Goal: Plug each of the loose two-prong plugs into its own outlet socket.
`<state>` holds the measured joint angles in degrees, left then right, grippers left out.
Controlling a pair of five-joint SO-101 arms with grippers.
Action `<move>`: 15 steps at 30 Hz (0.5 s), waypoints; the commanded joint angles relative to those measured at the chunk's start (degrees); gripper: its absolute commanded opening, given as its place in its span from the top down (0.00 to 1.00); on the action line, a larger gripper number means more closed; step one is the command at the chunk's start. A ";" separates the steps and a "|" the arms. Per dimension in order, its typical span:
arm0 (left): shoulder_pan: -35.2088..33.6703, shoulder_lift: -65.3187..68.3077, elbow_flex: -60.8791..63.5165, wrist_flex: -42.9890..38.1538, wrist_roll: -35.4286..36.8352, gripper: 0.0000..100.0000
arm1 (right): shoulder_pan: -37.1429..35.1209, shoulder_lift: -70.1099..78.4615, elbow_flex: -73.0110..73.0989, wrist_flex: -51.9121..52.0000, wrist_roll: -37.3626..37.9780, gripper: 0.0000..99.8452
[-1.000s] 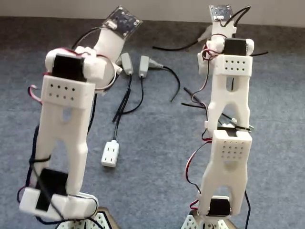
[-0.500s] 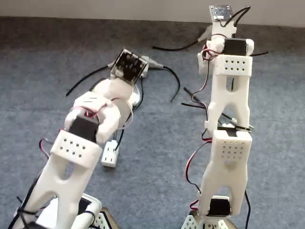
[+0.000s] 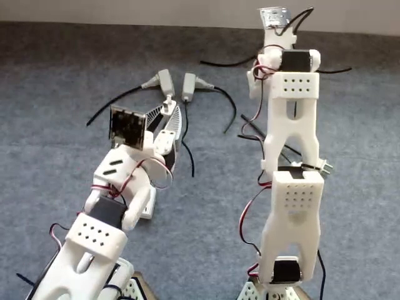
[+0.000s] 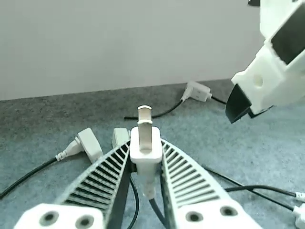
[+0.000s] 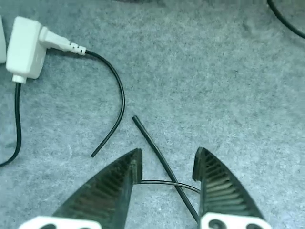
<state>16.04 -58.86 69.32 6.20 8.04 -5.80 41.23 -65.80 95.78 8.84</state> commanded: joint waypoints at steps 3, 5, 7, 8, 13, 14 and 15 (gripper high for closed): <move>4.62 -4.62 4.18 -8.53 0.53 0.99 | -2.24 -7.78 -6.99 5.23 -0.79 0.82; 5.93 -4.97 4.88 -10.46 0.53 0.99 | -2.42 -9.71 -8.13 5.41 -0.88 0.82; 7.08 -4.88 4.97 -11.16 0.53 0.99 | -2.42 -11.47 -7.52 5.41 -3.25 0.82; 7.52 -4.79 4.97 -11.16 0.44 0.99 | -2.42 -12.26 -7.43 5.41 -5.19 0.84; 8.84 -4.70 4.97 -11.16 0.35 0.99 | -2.51 -16.57 -7.52 5.41 -12.92 0.99; 8.75 -4.70 4.97 -11.16 0.35 0.99 | -2.51 -17.36 -7.60 5.41 -13.80 1.00; 8.66 -4.70 5.14 -11.16 0.35 0.99 | -2.59 -18.24 -7.69 5.41 -14.42 0.99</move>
<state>24.22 -62.55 74.59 -3.56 8.13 -7.47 29.19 -70.99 98.86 -1.54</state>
